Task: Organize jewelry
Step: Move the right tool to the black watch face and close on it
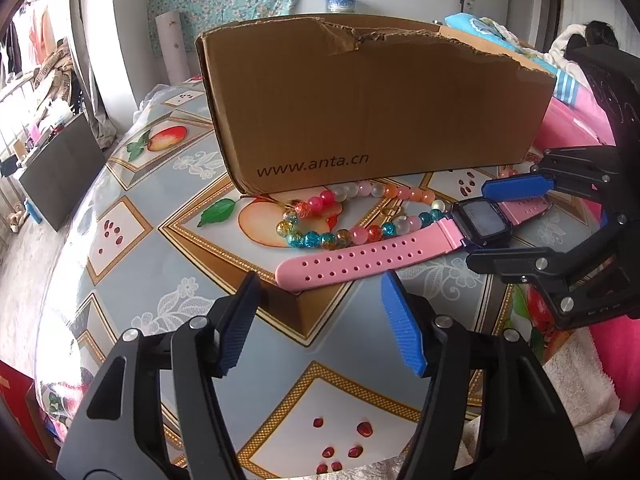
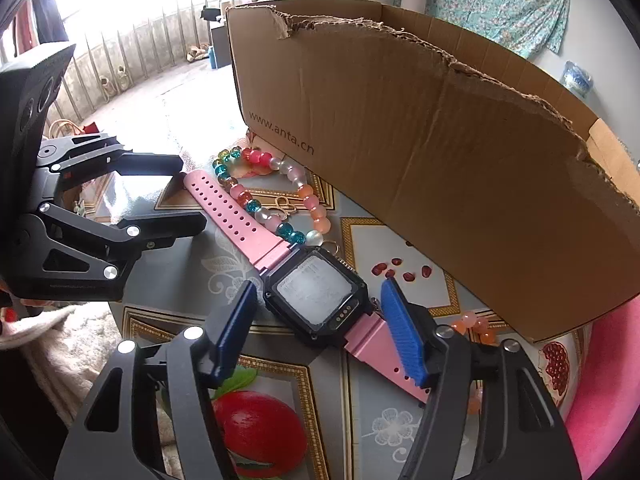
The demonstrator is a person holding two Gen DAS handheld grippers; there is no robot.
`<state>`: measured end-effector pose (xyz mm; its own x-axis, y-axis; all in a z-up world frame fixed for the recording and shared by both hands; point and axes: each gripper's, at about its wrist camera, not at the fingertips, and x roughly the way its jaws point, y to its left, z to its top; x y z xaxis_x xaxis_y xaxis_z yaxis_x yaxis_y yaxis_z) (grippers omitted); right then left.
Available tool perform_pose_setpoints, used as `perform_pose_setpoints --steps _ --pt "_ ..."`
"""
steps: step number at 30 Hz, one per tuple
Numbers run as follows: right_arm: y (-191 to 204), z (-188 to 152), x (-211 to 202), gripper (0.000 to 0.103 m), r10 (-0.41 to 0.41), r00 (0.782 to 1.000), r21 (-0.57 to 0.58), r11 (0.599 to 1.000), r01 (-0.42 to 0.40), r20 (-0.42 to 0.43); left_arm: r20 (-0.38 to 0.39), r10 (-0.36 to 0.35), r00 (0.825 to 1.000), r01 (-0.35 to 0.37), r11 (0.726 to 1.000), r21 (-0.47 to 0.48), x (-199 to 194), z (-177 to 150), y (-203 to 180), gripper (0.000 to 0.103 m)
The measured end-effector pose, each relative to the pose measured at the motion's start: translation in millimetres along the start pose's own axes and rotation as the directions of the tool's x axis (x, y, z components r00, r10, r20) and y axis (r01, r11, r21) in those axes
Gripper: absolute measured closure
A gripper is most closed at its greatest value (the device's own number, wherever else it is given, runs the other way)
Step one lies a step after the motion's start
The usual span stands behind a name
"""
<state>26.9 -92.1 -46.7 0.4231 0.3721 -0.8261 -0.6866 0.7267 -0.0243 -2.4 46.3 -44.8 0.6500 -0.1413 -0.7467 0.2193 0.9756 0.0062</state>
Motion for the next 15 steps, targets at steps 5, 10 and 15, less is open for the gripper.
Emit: perform_pose_setpoints --steps 5,10,15 --pt "-0.5 3.6 0.7 0.05 -0.003 1.0 -0.01 1.0 0.003 -0.016 0.011 -0.003 1.0 0.003 1.0 0.002 -0.6 -1.2 0.1 0.047" --pt "9.2 6.8 -3.9 0.051 -0.024 0.999 -0.026 0.999 0.023 -0.025 0.026 -0.006 1.0 0.006 1.0 0.002 -1.6 -4.3 0.2 0.047" --pt "20.0 13.4 -15.7 0.051 -0.068 0.998 -0.044 0.997 0.067 -0.019 0.038 -0.013 0.999 0.013 1.0 0.002 -2.7 -7.5 1.2 0.047"
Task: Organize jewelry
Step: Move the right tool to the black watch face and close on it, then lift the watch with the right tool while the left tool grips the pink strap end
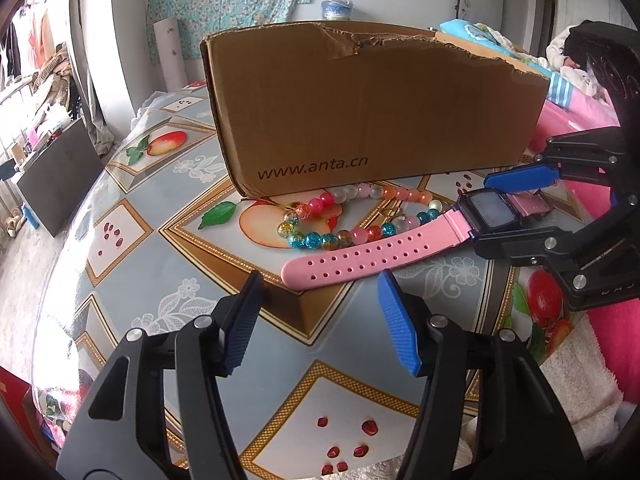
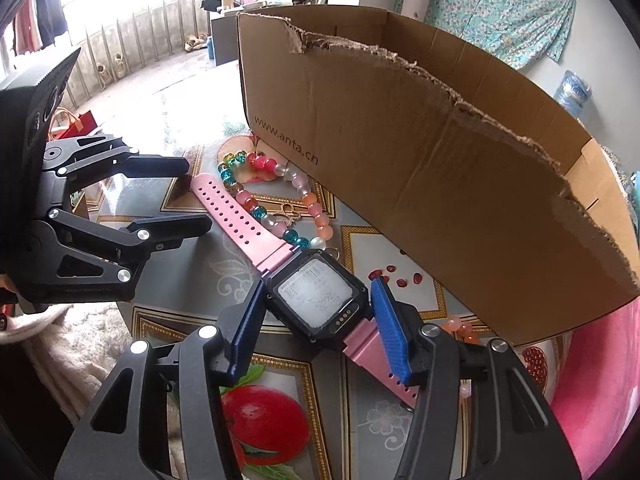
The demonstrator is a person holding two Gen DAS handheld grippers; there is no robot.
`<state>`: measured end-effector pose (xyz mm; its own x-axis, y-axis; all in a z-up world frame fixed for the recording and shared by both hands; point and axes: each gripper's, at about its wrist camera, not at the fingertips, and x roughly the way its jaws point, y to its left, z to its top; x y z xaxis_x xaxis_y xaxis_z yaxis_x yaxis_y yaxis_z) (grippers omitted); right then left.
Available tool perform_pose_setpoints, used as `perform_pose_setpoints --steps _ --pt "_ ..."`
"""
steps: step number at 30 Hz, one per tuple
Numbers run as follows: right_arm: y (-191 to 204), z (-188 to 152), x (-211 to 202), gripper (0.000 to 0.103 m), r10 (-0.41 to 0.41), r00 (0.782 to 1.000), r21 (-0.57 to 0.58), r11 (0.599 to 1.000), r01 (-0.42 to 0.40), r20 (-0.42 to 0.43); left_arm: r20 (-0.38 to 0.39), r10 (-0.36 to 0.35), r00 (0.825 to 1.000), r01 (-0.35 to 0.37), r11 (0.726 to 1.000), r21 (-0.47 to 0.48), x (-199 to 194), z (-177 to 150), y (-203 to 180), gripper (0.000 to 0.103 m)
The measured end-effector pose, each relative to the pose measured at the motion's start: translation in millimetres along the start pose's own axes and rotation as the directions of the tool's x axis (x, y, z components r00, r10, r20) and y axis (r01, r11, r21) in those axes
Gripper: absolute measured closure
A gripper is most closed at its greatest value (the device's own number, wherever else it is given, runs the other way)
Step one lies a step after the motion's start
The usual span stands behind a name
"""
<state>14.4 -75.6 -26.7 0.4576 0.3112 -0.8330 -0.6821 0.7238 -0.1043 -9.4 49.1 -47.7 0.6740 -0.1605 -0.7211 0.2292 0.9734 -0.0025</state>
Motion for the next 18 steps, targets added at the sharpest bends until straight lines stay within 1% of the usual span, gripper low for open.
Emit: perform_pose_setpoints --steps 5,7,9,12,14,18 --pt "19.5 3.1 -14.1 0.051 -0.072 0.997 -0.025 0.997 0.072 0.0 0.009 -0.014 1.0 0.014 1.0 -0.009 -0.7 -1.5 0.9 0.047" --pt "30.7 1.4 -19.4 0.051 -0.115 0.993 -0.036 0.993 0.115 0.005 0.017 -0.035 0.999 0.036 0.999 -0.024 -3.0 -3.5 3.6 0.047" --pt "36.2 -1.4 -21.1 0.051 -0.122 0.993 -0.016 0.992 0.122 0.004 0.021 -0.044 0.999 0.045 0.999 -0.019 -5.5 -6.0 4.6 0.047" --pt "32.6 -8.5 -19.6 0.051 -0.096 0.995 0.031 0.995 0.096 -0.006 0.028 -0.079 0.997 0.079 0.997 -0.019 -12.8 -9.2 6.3 0.047" --pt "25.5 -13.5 -15.9 0.051 -0.043 0.999 0.07 0.997 0.044 -0.019 0.041 -0.097 0.994 0.098 0.995 -0.001 -19.3 -10.9 3.9 0.047" --pt "9.9 -20.7 -7.5 0.051 0.056 0.997 0.139 0.989 -0.049 -0.045 0.046 -0.103 0.994 0.098 0.99 0.098 -26.5 -10.6 -12.3 0.047"
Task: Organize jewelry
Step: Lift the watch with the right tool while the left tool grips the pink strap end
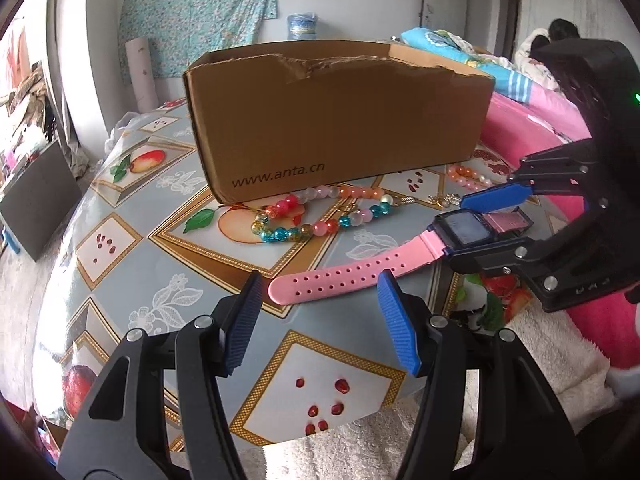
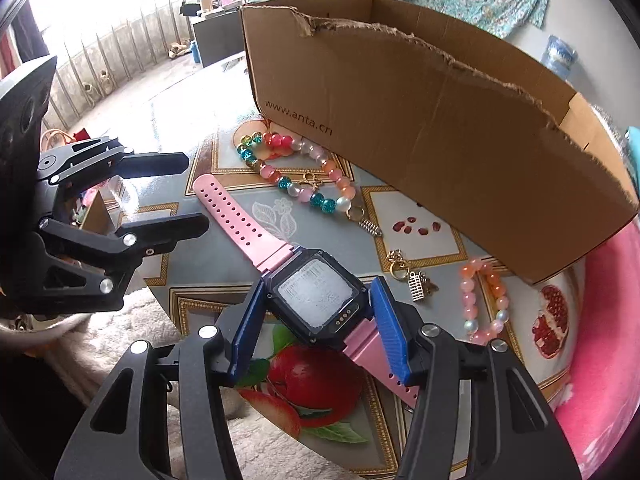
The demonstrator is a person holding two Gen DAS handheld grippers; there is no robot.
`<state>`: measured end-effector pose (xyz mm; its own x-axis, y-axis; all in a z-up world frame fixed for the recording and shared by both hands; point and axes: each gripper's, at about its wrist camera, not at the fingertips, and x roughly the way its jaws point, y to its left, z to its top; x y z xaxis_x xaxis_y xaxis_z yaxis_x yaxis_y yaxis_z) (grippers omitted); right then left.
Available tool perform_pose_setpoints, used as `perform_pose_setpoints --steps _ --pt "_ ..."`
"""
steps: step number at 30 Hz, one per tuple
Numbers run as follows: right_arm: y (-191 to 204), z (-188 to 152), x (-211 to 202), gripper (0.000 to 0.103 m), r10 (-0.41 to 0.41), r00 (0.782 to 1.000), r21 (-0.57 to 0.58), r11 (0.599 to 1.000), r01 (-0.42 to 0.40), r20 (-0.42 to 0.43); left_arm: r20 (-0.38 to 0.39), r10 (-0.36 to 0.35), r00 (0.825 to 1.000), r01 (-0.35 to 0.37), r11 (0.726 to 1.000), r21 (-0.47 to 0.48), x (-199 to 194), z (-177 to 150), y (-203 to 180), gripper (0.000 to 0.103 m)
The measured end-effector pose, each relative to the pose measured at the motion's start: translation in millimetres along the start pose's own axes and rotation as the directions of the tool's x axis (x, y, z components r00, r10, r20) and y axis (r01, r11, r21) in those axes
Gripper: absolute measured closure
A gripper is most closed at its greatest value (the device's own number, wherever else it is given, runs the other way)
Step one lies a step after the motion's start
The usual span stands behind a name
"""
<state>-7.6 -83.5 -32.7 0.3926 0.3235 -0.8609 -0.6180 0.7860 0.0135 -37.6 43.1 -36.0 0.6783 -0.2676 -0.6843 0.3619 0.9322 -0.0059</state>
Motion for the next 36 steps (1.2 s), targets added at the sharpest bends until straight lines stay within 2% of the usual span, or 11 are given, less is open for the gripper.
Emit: perform_pose_setpoints --steps 4,8,12,17,20,21,22,23,25,28,36 --pt "-19.9 -0.6 6.2 0.051 0.114 0.993 0.07 0.991 -0.112 -0.029 0.004 0.013 1.0 -0.014 0.992 0.122 -0.4 4.0 -24.5 0.047" --pt "-35.6 -0.5 13.4 0.051 0.228 0.972 0.117 0.969 -0.22 -0.061 -0.005 0.038 0.999 -0.036 0.976 0.213 4.9 5.3 -39.8 0.047" --pt "-50.4 2.0 16.6 0.051 0.32 0.944 0.168 0.938 -0.303 -0.084 -0.017 0.071 0.997 -0.063 0.954 0.294 11.4 4.6 -49.7 0.047" --pt "-65.5 3.4 25.5 0.051 0.439 0.893 0.248 0.88 -0.406 -0.095 -0.027 0.11 0.994 -0.096 0.947 0.307 19.1 7.4 -53.2 0.048" --pt "-73.2 1.0 28.8 0.051 0.498 0.864 0.288 0.84 -0.46 -0.075 -0.036 0.13 0.991 -0.114 0.95 0.29 21.1 9.8 -50.5 0.063" --pt "-76.4 -1.1 29.0 0.051 0.513 0.856 0.301 0.828 -0.473 -0.066 -0.043 0.134 0.99 -0.117 0.954 0.277 23.0 11.5 -48.2 0.072" --pt "-74.3 -0.1 26.7 0.051 0.526 0.849 0.31 0.818 -0.485 -0.057 -0.055 0.124 0.991 -0.106 0.961 0.255 23.6 13.1 -44.3 0.08" --pt "-77.1 -2.2 27.2 0.051 0.535 0.843 0.32 0.808 -0.495 -0.046 -0.067 0.107 0.992 -0.09 0.97 0.227 23.5 14.5 -39.6 0.083" --pt "-74.8 -1.2 25.5 0.05 0.532 0.846 0.322 0.807 -0.496 -0.03 -0.103 0.04 0.994 -0.026 0.991 0.134 23.6 19.7 -26.3 0.09" --pt "-71.0 -5.1 20.8 0.05 0.507 0.862 0.289 0.826 -0.483 -0.01 -0.146 -0.041 0.988 0.045 0.999 0.026 25.1 25.5 -11.3 0.093" --pt "-54.6 -15.9 -4.6 0.05 0.329 0.944 0.148 0.934 -0.327 0.01 -0.226 -0.129 0.965 0.106 0.988 -0.11 34.6 30.4 9.7 0.097"
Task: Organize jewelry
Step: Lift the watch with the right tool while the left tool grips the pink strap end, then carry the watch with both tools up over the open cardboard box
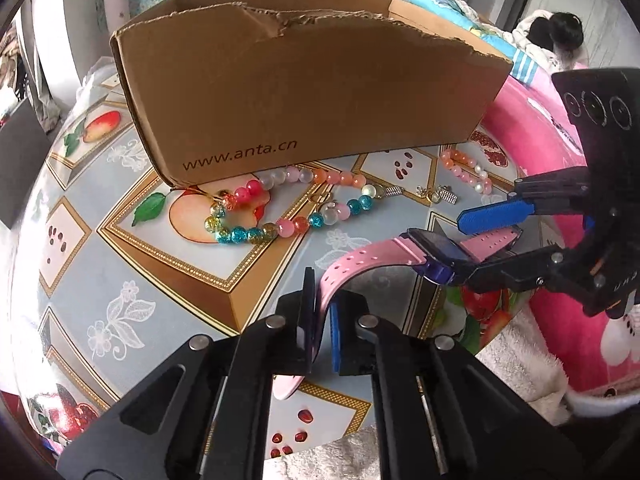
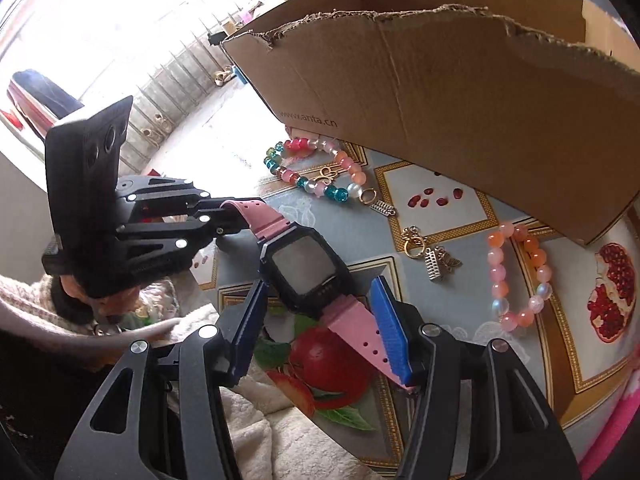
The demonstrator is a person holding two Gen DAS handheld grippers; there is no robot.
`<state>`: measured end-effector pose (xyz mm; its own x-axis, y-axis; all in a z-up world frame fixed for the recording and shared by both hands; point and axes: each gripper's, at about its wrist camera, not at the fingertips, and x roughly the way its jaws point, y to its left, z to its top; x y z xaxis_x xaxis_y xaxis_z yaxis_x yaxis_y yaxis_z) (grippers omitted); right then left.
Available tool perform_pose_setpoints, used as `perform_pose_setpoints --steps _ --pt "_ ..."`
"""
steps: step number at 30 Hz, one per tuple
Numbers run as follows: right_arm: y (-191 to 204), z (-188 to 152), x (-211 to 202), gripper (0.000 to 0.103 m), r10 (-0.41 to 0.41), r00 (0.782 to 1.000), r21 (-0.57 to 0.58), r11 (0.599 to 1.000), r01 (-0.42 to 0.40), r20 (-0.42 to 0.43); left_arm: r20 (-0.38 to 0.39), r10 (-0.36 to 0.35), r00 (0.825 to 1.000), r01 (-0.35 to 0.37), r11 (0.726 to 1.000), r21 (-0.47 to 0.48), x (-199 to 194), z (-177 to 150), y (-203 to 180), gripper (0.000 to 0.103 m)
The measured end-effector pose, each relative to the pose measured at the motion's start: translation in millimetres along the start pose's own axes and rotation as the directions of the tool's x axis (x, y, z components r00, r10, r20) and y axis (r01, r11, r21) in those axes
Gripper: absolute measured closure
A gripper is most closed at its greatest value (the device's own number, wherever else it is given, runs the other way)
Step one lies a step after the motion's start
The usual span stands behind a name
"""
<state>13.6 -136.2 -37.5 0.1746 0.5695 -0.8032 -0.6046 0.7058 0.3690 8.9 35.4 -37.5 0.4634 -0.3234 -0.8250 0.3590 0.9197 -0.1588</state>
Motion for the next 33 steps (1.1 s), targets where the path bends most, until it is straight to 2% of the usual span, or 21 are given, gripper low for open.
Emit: perform_pose_setpoints --steps 5,10,14,16,19,21,23,27,33 --pt "19.0 -14.1 -5.5 0.051 -0.134 0.99 -0.11 0.984 0.137 0.036 -0.021 -0.035 0.999 0.034 0.999 -0.042 1.2 2.9 5.3 0.097" --pt "35.5 -22.9 2.3 0.065 -0.257 0.964 -0.208 0.942 0.264 0.061 -0.036 -0.069 0.997 0.066 0.994 -0.082 4.2 7.5 11.9 0.097" --pt "36.8 -25.1 2.8 0.078 -0.308 0.949 -0.21 0.925 0.316 0.069 -0.043 -0.072 0.996 0.068 0.993 -0.095 2.5 8.9 15.9 0.097" --pt "37.4 -24.5 0.1 0.079 -0.333 0.939 -0.205 0.917 0.343 0.083 -0.045 -0.072 0.996 0.068 0.993 -0.095 2.0 9.3 16.5 0.097" --pt "31.5 -26.1 -8.2 0.086 -0.345 0.934 -0.177 0.917 0.357 0.096 -0.048 -0.07 0.996 0.065 0.994 -0.089 1.8 9.7 16.5 0.097" --pt "28.4 -25.5 -14.5 0.095 -0.349 0.931 -0.145 0.921 0.362 0.107 -0.053 -0.073 0.996 0.068 0.993 -0.093 2.3 10.6 16.8 0.097" --pt "23.9 -23.2 -20.2 0.099 -0.315 0.943 -0.101 0.94 0.326 0.109 -0.059 -0.085 0.995 0.079 0.992 -0.101 2.3 11.3 17.8 0.097" --pt "12.4 -22.3 -23.6 0.099 -0.286 0.952 -0.028 0.957 0.29 0.105 -0.065 -0.078 0.995 0.073 0.994 -0.087 1.8 10.8 15.3 0.097" --pt "10.5 -19.6 -19.2 0.099 -0.294 0.951 0.001 0.956 0.295 0.097 -0.063 -0.048 0.997 0.044 0.997 -0.061 1.5 10.2 10.1 0.09"
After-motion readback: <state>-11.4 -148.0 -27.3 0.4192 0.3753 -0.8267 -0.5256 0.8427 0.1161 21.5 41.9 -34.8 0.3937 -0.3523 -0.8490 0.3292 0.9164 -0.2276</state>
